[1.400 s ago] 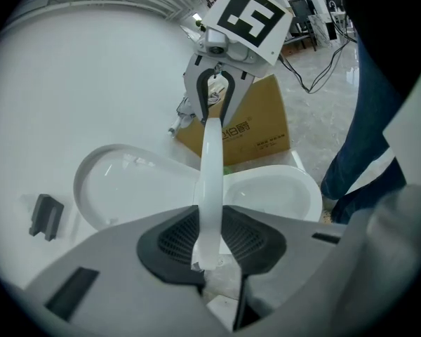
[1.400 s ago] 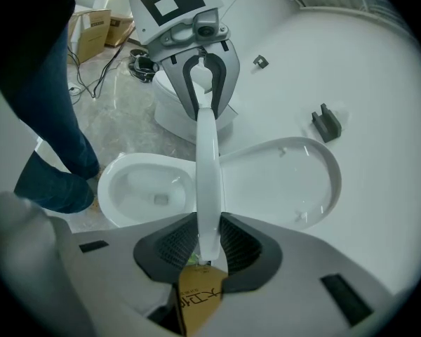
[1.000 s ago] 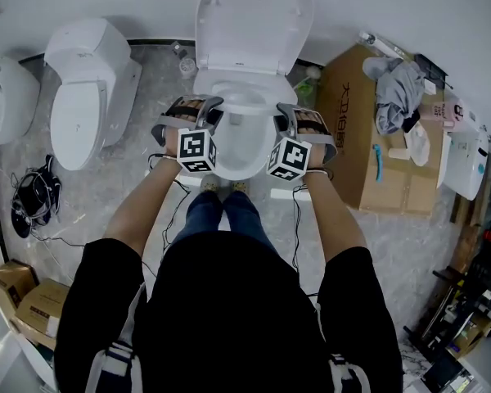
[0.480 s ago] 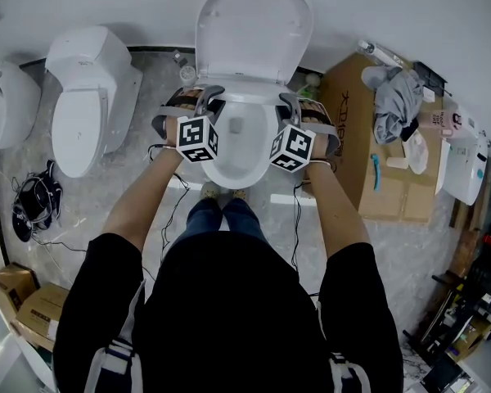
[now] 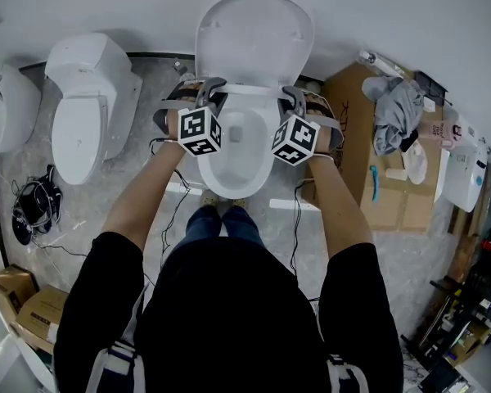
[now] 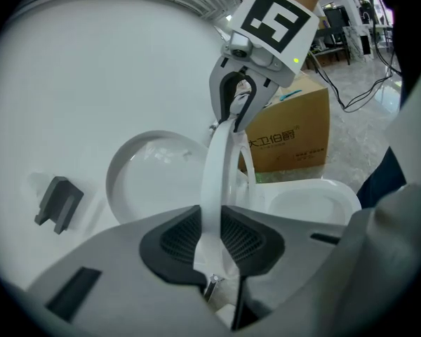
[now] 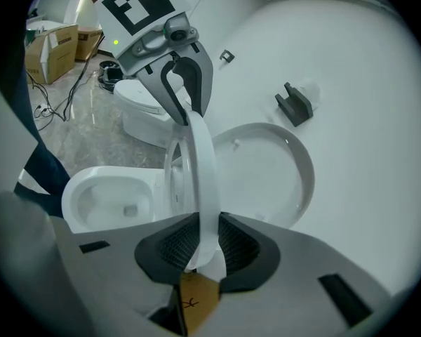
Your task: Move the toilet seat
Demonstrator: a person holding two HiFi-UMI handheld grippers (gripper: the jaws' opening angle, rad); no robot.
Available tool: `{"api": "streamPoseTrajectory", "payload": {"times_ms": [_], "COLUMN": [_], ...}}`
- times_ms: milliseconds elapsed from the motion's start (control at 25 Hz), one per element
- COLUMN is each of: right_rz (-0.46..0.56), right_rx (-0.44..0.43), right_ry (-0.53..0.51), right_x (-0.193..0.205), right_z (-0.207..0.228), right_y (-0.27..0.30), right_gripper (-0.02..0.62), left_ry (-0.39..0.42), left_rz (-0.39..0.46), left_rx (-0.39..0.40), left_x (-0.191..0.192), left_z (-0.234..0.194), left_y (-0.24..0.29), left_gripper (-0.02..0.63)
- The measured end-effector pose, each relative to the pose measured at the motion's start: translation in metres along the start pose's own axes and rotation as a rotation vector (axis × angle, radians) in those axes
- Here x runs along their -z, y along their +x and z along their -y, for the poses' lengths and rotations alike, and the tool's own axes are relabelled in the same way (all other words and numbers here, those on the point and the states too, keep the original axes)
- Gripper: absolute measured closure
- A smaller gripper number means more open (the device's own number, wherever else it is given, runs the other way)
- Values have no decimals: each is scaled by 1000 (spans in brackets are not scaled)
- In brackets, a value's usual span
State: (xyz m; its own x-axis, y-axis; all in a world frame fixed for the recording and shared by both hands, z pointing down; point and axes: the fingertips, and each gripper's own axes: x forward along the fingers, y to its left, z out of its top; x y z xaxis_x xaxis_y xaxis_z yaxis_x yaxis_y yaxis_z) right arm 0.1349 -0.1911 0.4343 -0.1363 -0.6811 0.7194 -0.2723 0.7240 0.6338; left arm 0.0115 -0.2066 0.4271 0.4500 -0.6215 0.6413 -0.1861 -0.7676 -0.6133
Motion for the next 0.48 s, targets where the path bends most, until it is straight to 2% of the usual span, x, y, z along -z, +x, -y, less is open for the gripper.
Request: {"api": "streamPoseTrajectory", "payload": {"times_ms": [480], "right_rz": [7], "right_rx": [25], "right_ry": [62], "right_x": [-4], "right_z": [45], "right_y": [28], "right_gripper": [503], "left_ry": [-44], "left_rz": [-1], "left_rx": [-23], "left_x": [-1], "left_z": [-44], "left_y": [28], "left_gripper": [529]}}
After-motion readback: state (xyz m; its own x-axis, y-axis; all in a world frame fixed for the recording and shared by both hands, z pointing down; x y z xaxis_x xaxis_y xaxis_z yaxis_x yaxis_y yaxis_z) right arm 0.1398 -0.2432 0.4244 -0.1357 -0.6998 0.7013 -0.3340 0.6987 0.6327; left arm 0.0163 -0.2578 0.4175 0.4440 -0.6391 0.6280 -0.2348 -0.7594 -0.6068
